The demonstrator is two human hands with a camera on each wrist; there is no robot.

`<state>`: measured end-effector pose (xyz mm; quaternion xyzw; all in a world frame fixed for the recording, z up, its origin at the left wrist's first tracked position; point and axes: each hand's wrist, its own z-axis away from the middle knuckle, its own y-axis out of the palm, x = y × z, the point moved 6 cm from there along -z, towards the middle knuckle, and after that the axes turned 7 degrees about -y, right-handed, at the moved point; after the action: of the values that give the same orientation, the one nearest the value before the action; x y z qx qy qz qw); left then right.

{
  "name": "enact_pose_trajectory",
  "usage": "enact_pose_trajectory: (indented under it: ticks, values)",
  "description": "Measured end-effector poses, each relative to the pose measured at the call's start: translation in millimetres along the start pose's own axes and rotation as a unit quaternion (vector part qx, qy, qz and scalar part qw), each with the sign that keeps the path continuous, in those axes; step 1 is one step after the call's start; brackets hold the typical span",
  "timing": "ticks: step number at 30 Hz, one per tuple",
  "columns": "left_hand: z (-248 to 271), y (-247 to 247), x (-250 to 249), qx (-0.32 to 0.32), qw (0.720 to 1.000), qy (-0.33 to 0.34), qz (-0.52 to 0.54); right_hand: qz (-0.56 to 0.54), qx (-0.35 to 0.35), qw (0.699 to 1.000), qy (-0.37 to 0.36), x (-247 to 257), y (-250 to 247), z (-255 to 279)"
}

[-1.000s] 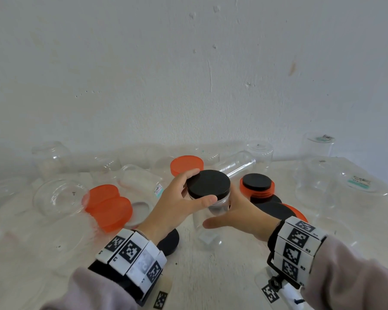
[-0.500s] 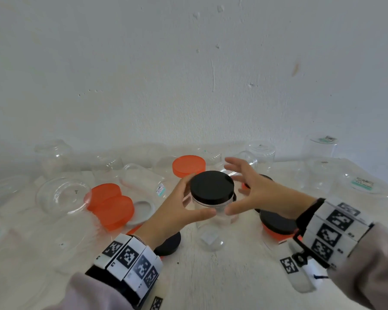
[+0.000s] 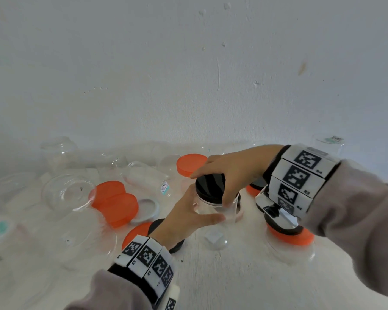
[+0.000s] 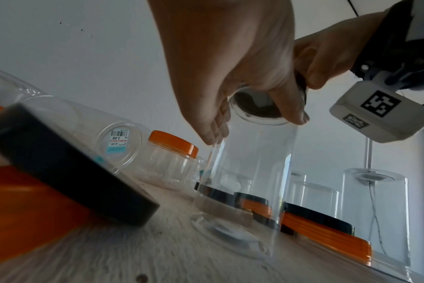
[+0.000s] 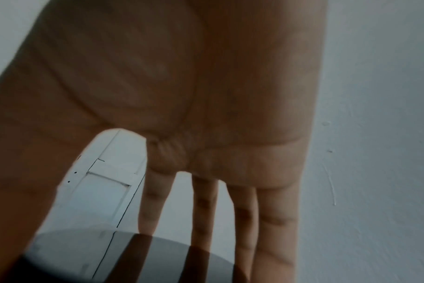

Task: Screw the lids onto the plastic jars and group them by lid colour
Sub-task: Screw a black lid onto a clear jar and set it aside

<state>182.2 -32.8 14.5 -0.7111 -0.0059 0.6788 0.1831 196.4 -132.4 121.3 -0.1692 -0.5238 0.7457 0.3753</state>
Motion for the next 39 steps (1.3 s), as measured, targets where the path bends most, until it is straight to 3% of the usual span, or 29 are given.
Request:
enact_pose_trajectory:
  ticks: [17, 28, 34, 39]
  values:
    - [-2, 0, 4, -0.005, 1.000, 0.002, -0.001, 0.047, 0.012, 0.998, 0.025, 2, -9, -2]
    - [-1, 1, 1, -0.014, 1.000, 0.008, -0.015, 0.071, -0.079, 0.991, 0.082, 0, -11, -1]
    - [-1, 1, 3, -0.014, 1.000, 0.002, -0.006, 0.059, 0.032, 0.996, 0.053, 6, -12, 1]
    - [-2, 1, 3, -0.016, 1.000, 0.002, -0.012, 0.073, 0.010, 0.997, 0.032, 8, -14, -1]
